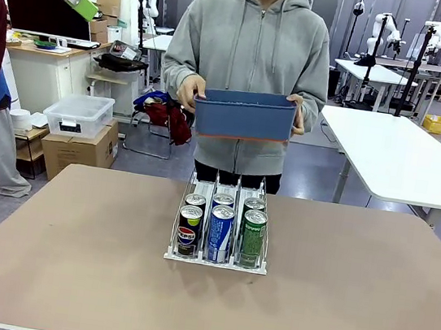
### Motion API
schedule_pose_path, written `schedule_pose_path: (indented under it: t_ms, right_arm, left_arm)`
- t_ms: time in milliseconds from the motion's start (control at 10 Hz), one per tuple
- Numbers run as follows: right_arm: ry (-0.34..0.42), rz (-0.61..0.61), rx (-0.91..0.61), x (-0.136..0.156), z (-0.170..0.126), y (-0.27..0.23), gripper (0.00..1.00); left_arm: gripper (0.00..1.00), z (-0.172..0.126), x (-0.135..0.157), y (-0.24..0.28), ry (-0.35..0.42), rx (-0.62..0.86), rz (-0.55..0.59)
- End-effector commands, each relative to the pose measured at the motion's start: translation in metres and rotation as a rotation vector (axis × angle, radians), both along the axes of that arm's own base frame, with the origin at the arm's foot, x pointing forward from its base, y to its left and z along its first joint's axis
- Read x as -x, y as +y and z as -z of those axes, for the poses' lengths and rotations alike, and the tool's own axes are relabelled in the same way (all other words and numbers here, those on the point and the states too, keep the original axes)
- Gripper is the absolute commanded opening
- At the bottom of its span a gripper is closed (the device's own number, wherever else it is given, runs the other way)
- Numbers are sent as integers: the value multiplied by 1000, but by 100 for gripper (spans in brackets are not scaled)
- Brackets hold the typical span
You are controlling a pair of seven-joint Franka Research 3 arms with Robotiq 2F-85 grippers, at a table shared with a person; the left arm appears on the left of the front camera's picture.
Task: Fill the beverage cans into the dispenser.
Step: Pick up the Pepsi coke handed by the human.
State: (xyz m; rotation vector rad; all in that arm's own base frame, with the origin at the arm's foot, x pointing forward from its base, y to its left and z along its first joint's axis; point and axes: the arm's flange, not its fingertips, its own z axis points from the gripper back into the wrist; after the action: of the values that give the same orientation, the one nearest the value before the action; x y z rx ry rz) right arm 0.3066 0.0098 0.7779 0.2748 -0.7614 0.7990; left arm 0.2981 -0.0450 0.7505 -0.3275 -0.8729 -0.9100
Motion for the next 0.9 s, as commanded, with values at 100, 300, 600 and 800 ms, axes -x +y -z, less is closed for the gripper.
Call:
schedule_pose_path:
  t_ms: [100, 300, 600, 800]
  right_arm:
    - [-1, -2, 0, 0, 0, 0, 100]
    - [-1, -2, 0, 0, 0, 0, 100]
    - [-1, -2, 0, 0, 0, 0, 100]
    - [-1, -2, 0, 0, 0, 0, 100]
  left_arm:
    - [100, 1, 1, 1, 1, 1, -11]
    - [100, 1, 1, 1, 1, 1, -11]
    - [100, 1, 1, 1, 1, 1, -11]
    - [100, 1, 1, 1, 1, 1, -11]
